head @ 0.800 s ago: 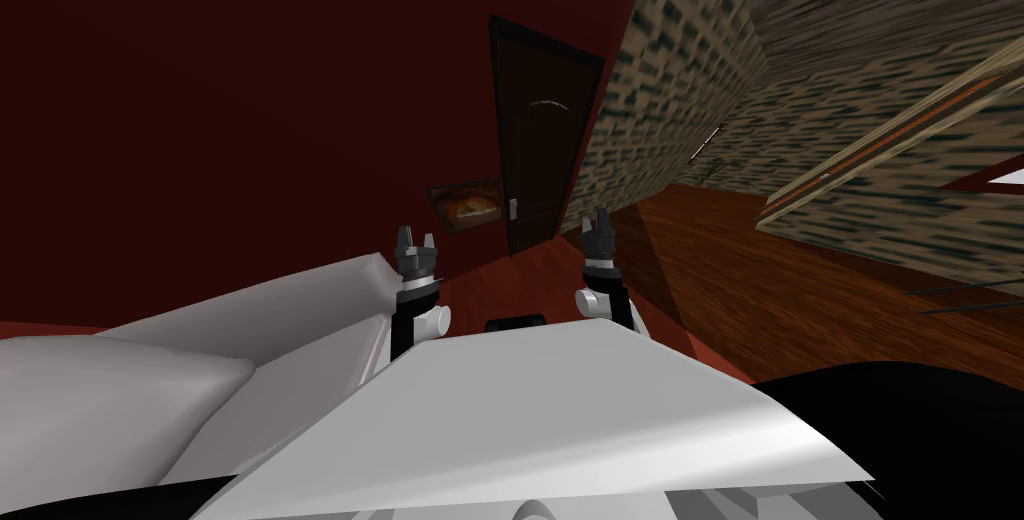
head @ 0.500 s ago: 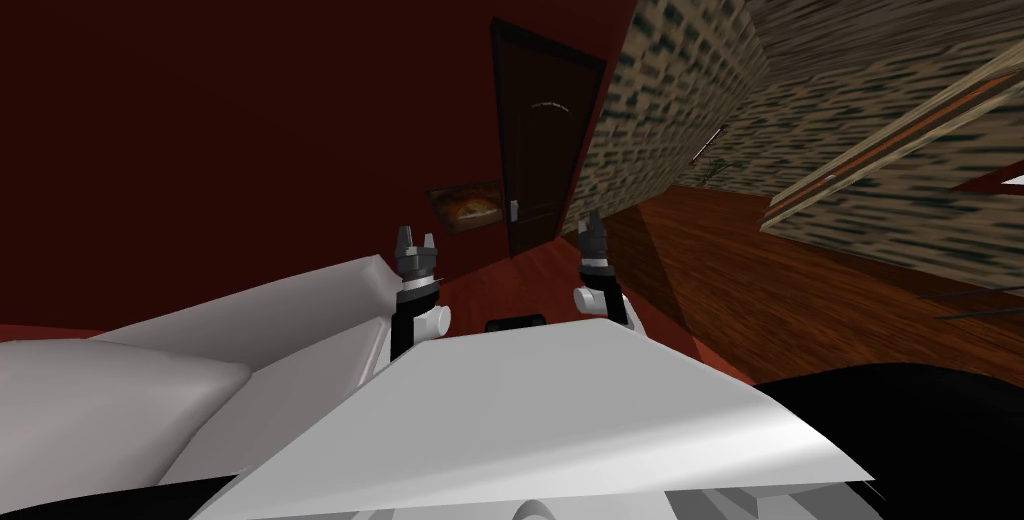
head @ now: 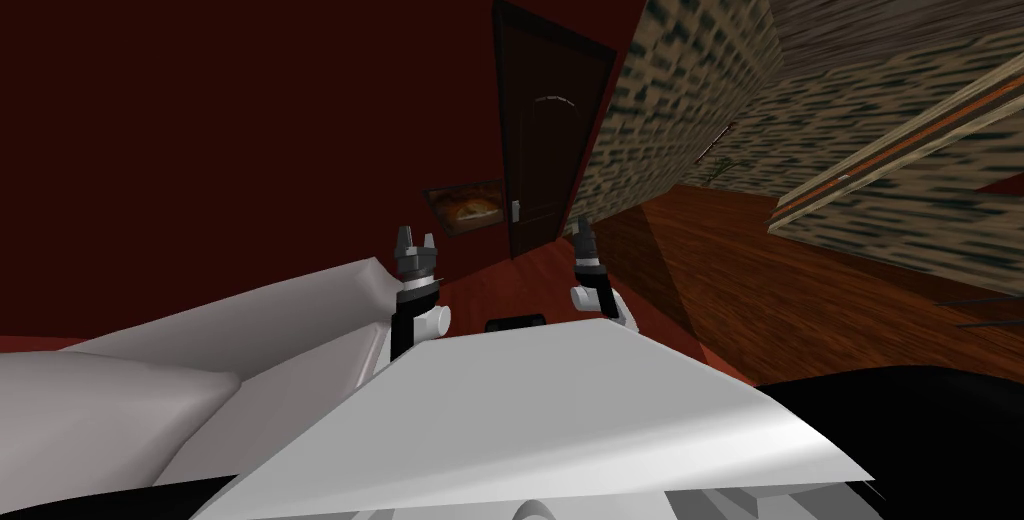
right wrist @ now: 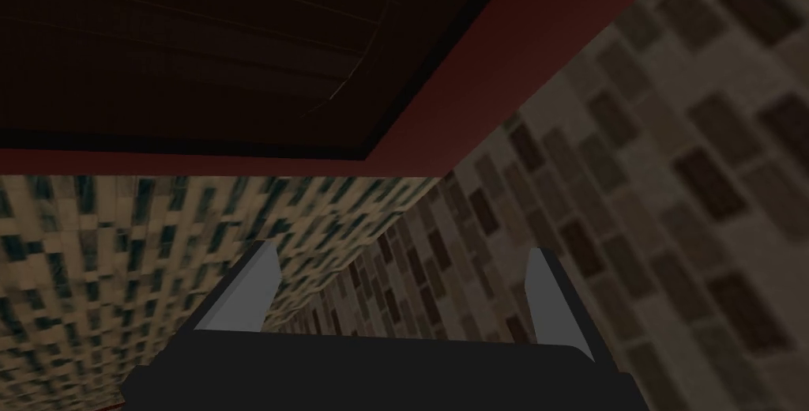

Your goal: Pull the door open

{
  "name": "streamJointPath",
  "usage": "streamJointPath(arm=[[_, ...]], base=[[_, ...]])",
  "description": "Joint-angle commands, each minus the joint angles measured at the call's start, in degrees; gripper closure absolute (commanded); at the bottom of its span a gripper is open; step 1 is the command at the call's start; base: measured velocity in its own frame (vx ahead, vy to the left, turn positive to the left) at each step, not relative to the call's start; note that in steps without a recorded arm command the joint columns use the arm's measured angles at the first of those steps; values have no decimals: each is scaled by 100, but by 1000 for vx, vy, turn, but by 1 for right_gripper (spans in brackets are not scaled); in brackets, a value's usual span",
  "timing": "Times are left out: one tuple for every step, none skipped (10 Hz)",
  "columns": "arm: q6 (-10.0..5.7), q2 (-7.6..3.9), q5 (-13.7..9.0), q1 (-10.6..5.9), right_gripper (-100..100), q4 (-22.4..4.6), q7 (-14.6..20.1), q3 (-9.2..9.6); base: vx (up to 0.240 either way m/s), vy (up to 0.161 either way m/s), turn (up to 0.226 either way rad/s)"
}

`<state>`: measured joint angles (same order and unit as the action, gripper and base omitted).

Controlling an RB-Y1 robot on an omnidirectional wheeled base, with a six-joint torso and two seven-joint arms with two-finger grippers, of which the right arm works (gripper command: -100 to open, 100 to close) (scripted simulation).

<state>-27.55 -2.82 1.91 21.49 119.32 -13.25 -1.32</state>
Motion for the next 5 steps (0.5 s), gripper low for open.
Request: streamJointPath(arm=[[-26, -64, 78, -108, -100, -211, -98, -2], [-46, -104, 126, -176, -100, -346, -155, -3], [-68, -145, 176, -246, -100, -487, -214, -4], [-92, -189, 232, -324, -100, -644, -281, -5], [-116, -233, 288, -403, -100, -801, -347, -6]], base=[[82, 3, 12], [83, 11, 16], [83, 22, 14], [94, 22, 13], [90, 15, 17]])
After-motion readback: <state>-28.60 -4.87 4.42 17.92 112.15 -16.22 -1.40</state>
